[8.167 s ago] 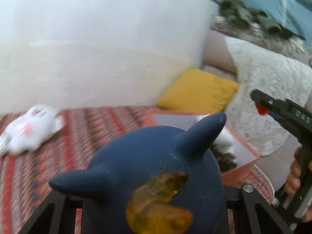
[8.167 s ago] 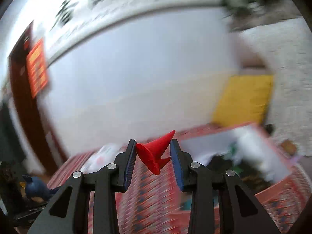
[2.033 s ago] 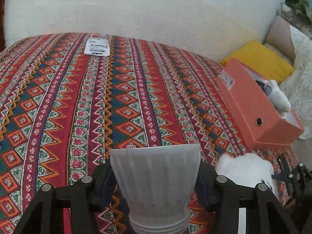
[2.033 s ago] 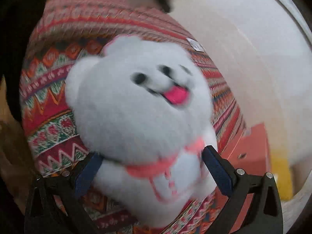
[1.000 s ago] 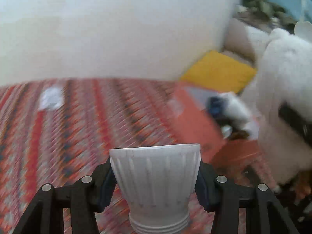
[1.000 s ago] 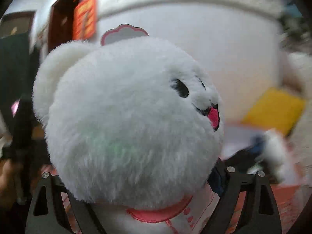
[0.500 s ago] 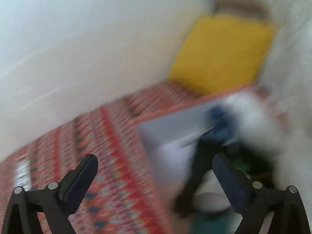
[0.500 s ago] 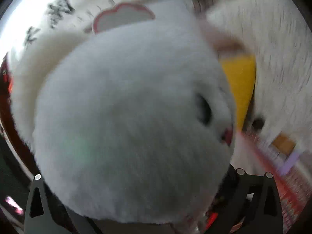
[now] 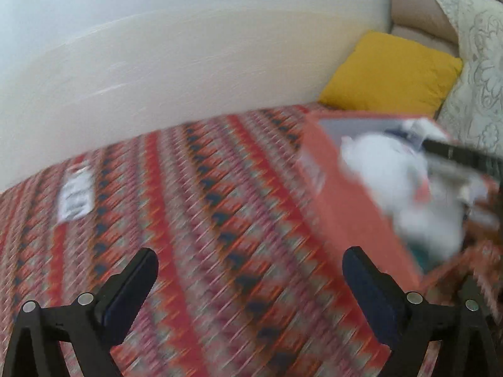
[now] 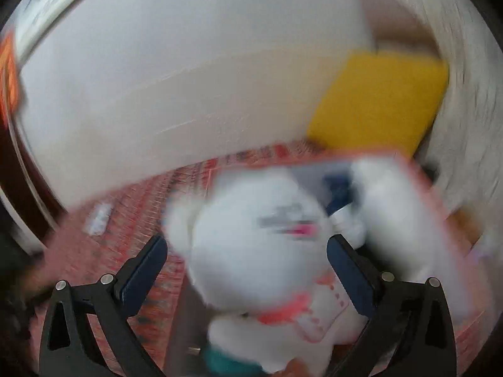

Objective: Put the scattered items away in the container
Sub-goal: 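Carry the white cup and small plush into the pink box and release, then reach the left tool to the white battery card and grasp it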

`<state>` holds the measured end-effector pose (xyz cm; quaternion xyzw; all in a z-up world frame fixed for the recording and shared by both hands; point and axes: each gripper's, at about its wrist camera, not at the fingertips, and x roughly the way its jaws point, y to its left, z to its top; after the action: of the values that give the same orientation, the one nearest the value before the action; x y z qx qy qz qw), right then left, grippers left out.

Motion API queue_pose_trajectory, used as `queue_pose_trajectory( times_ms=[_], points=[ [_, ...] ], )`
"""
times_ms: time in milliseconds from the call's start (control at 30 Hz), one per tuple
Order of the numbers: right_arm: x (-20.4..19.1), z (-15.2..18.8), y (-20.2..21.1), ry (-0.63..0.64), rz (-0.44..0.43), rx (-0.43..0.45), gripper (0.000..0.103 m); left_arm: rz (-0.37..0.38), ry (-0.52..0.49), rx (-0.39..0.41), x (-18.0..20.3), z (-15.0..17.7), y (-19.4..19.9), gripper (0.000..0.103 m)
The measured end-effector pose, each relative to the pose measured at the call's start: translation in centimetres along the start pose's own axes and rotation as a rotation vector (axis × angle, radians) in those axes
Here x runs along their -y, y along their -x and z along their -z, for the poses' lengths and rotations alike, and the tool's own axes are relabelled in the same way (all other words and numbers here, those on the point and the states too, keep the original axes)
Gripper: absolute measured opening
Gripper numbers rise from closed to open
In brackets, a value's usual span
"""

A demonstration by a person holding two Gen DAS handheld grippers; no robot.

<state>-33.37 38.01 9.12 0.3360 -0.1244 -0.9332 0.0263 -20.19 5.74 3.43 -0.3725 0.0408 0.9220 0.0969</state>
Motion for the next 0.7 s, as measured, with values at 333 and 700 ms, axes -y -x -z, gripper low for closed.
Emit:
queue_pose_trajectory(
  times_ms=[333,700],
  points=[
    [-5.6,-1.9,7.3,-0.043,-0.165,0.269,0.103,-0.117,0.228,0.042,-15.0,11.1,5.6,0.102],
    [-25.0,11.1,-4.7,0.336,-0.38,-0.217,0.103,-0.176,0.425,-0.06,-23.5,15.6,1.5,0.099]
  ],
)
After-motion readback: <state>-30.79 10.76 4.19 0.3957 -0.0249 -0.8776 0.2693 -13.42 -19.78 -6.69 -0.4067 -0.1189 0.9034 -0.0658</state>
